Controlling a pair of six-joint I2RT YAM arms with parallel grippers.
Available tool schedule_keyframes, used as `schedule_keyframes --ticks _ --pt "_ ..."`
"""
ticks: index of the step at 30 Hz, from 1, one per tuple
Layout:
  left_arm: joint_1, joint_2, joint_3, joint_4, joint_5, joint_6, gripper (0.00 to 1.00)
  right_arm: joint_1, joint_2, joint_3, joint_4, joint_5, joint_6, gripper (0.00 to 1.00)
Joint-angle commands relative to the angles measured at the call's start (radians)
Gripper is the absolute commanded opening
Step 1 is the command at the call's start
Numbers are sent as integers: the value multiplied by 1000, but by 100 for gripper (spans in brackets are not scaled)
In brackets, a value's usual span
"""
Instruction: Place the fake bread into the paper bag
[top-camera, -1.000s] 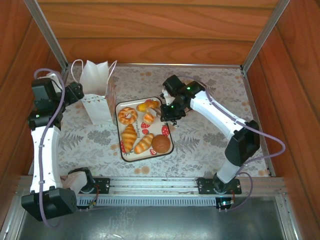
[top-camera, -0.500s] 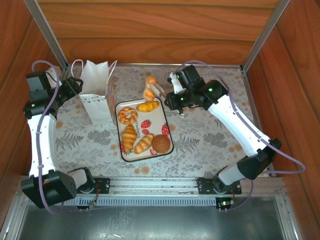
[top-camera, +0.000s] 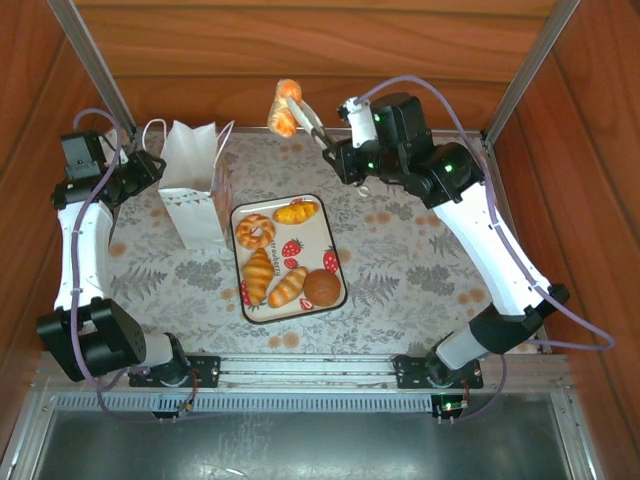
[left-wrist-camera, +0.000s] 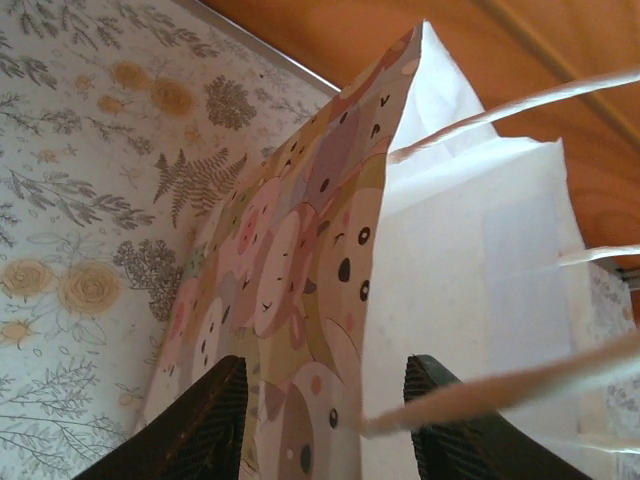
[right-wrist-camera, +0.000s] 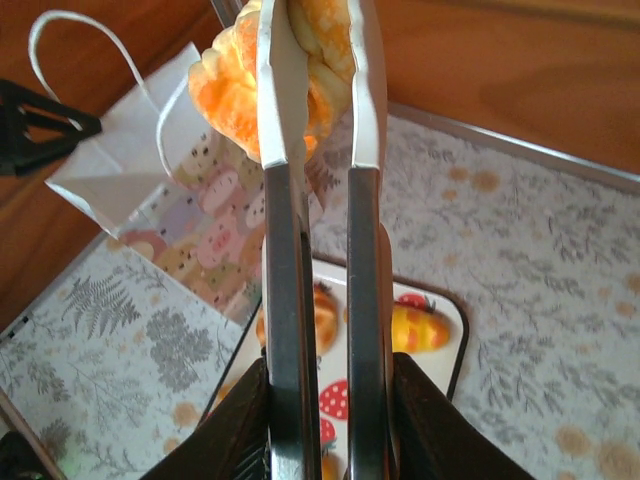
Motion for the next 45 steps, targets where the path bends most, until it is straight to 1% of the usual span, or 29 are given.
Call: schedule_keyframes --ticks 1,3,5,14,21,27,38,45 --pt "7 19 28 -11 5 4 40 24 62 84 62 -31 -42 20" --pt "7 23 26 -11 3 4 35 42 93 147 55 -43 -48 20" --pt "7 24 26 -9 -2 2 30 63 160 204 44 -46 -53 20" --pt "8 33 18 -1 14 -5 22 162 334 401 33 -35 -65 21" --pt "7 36 4 13 26 -13 19 197 470 516 27 -65 -64 21" --pt "6 34 -3 25 33 -23 18 205 554 561 56 -109 -43 21" --pt "6 30 -13 41 48 -29 18 211 629 558 43 -165 -36 22" --pt "6 27 -16 47 47 -29 18 211 634 544 1 -115 -61 23"
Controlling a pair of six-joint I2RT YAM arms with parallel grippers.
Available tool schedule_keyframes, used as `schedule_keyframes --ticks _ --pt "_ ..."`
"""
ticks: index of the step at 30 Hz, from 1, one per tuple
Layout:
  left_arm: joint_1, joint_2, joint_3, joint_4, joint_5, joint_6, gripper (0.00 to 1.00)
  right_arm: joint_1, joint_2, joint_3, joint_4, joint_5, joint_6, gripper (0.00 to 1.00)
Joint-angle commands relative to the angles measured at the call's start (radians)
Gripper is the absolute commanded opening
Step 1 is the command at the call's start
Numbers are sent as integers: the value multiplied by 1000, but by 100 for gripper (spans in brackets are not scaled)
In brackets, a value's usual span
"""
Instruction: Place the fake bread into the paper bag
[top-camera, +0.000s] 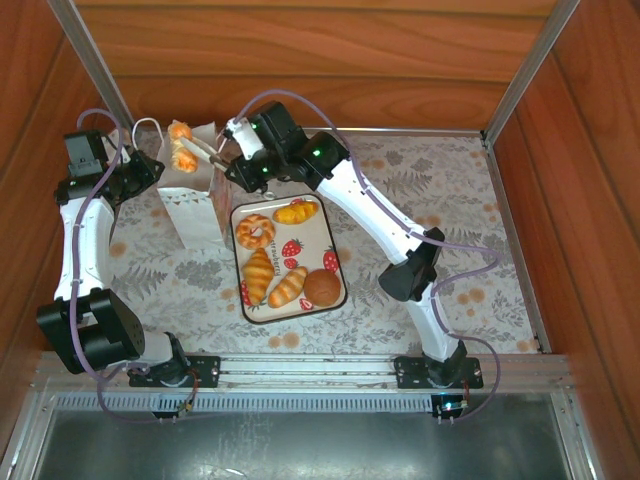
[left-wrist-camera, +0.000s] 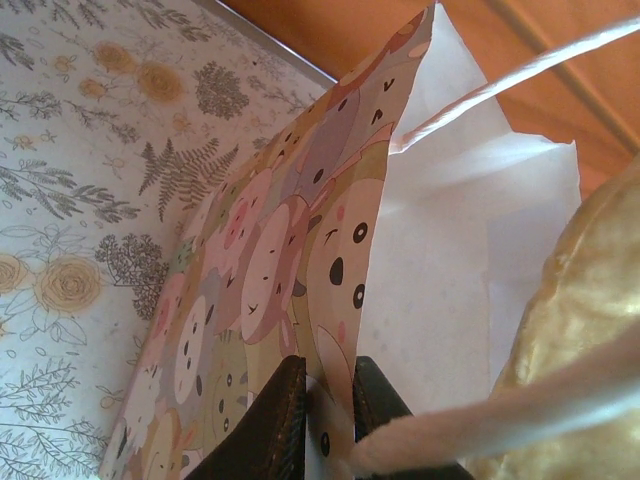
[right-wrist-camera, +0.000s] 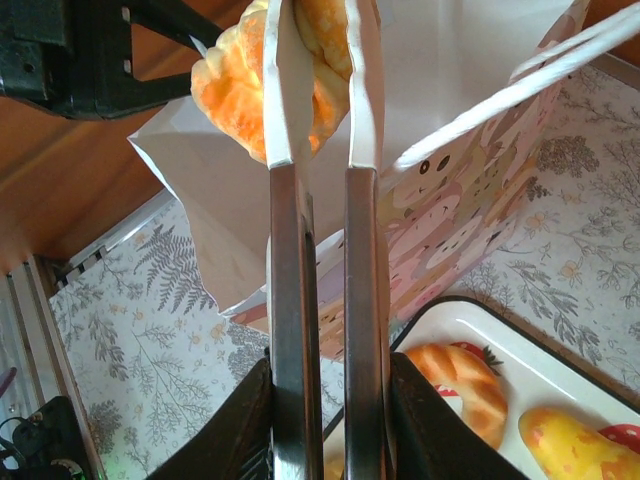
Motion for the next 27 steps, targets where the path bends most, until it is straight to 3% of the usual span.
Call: schedule_keyframes --ticks 1,13,27 --pt "6 -1 -13 22 22 -7 18 7 -4 12 8 12 -19 23" --pt "7 -1 -11 26 42 -6 17 7 0 2 -26 51 -41 28" --pt "6 -7 -16 32 52 -7 17 7 -11 -3 -9 75 -46 44"
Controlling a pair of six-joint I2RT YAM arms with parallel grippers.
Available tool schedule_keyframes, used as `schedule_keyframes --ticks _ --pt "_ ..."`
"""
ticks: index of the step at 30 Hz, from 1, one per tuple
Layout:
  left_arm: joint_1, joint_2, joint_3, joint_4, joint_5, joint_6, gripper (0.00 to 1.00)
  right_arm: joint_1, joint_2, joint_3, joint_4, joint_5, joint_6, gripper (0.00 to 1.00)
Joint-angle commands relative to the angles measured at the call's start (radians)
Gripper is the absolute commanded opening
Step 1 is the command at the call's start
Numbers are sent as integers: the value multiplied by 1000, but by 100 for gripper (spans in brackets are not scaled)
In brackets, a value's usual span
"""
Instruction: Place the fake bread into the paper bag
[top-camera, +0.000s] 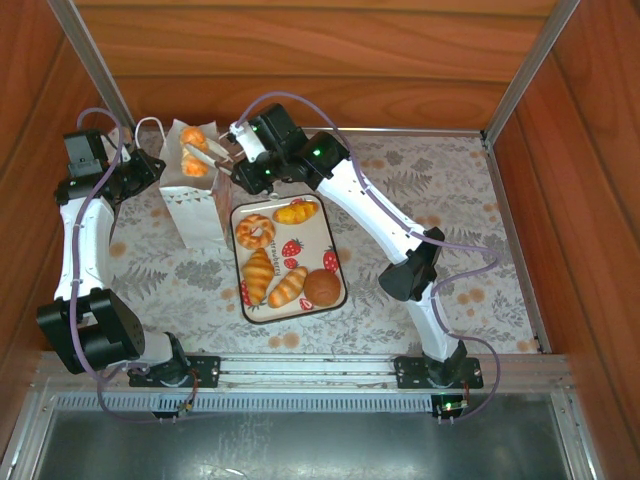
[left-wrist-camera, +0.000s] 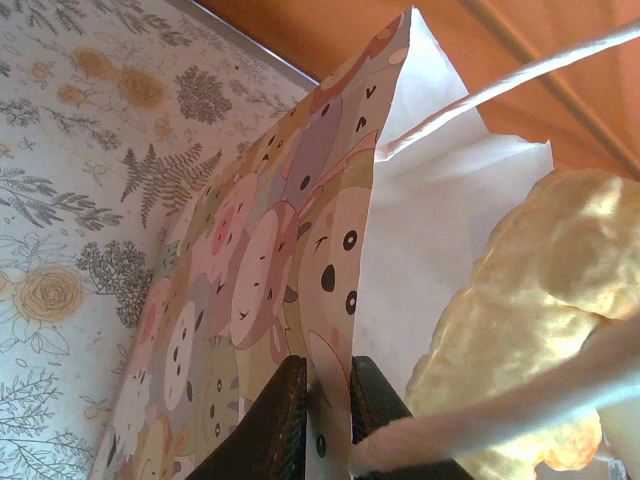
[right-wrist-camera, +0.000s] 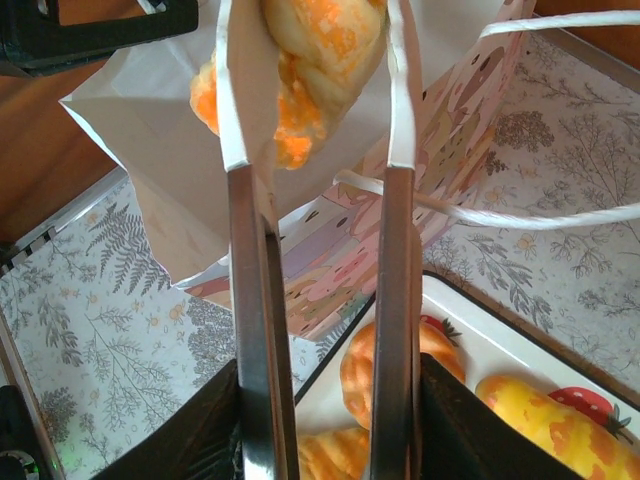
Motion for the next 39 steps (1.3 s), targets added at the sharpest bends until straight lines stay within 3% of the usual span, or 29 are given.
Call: schedule_keyframes --ticks 1,10,23,29,39 --pt "7 -7 -14 15 20 -3 17 8 -12 -1 43 9 -13 46" --pt "5 -6 -22 20 32 -7 17 7 -39 -11 73 10 -2 54" --pt "-1 -16 -22 33 48 -18 19 8 -147 -78 130 -23 24 53" --pt "-2 -48 -26 35 39 -23 40 9 -274 -190 186 -46 34 52" --pt "-2 -190 -73 35 -29 -34 57 10 -527 -420 210 27 26 52"
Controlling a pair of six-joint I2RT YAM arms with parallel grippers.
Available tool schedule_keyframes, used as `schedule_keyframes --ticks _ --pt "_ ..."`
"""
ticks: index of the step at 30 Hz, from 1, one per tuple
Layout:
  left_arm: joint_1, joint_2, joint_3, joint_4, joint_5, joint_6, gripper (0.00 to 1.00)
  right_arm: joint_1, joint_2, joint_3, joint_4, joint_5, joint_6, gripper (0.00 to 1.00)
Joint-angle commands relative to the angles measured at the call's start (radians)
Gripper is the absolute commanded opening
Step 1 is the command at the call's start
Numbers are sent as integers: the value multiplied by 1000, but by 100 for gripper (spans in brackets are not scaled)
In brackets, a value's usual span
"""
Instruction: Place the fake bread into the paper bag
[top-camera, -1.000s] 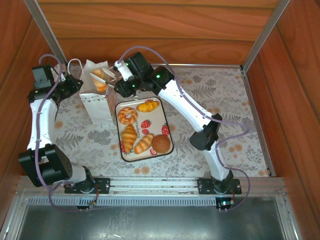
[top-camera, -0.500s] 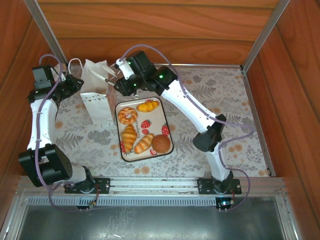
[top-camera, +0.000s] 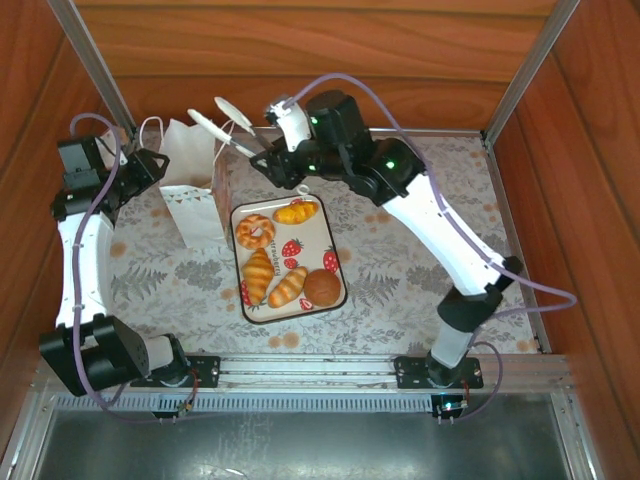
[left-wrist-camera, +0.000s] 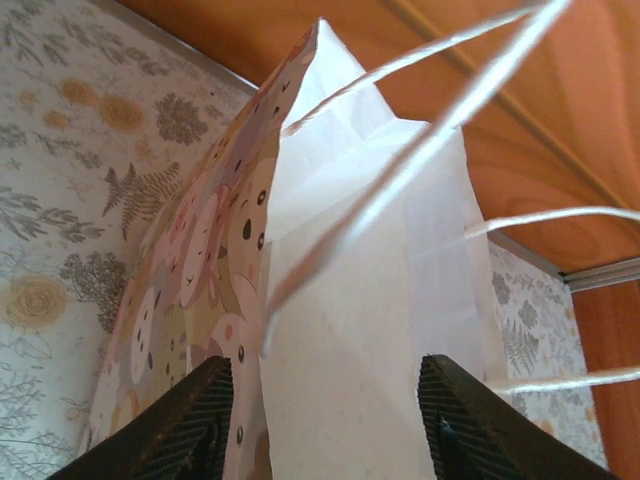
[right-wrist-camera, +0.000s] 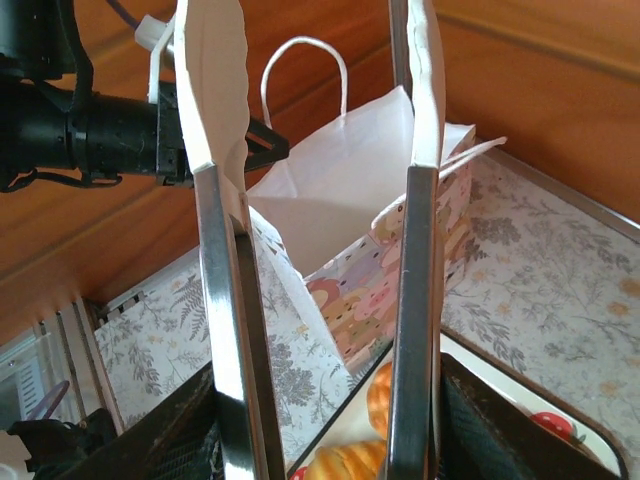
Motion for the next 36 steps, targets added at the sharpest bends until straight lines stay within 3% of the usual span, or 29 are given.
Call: schedule_keyframes --ticks 1,9,20,36 --pt "0 -70 -31 10 -38 -3 59 9 -104 -87 43 52 6 52" --pt "1 -227 -127 11 -112 -13 72 9 -300 -337 1 135 58 53" --pt "1 -347 -245 11 -109 -57 77 8 -405 -543 -123 133 162 54" --pt "2 -394 -290 10 -136 -51 78 -68 -150 -651 -112 -57 270 55"
